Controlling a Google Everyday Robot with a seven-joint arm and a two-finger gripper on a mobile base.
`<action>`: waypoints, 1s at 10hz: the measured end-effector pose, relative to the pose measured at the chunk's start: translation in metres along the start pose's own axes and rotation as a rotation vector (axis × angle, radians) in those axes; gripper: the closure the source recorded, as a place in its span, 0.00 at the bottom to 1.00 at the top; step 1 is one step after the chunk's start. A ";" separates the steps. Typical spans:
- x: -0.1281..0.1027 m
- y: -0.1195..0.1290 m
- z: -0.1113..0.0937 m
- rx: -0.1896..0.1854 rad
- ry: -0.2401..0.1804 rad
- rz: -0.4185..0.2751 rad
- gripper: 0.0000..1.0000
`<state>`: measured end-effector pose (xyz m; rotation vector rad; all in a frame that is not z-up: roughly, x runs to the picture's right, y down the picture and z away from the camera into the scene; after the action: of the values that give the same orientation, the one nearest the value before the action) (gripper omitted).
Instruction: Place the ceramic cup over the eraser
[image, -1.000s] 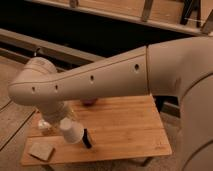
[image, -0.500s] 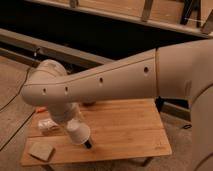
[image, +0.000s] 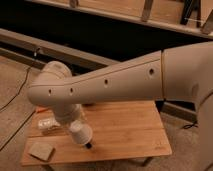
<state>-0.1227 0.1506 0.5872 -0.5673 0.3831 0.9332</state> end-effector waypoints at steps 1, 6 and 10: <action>-0.001 0.000 0.003 -0.008 -0.005 -0.005 1.00; -0.007 -0.005 0.027 -0.013 -0.007 -0.032 1.00; -0.009 -0.009 0.042 0.000 0.009 -0.048 1.00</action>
<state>-0.1173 0.1670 0.6278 -0.5785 0.3764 0.8847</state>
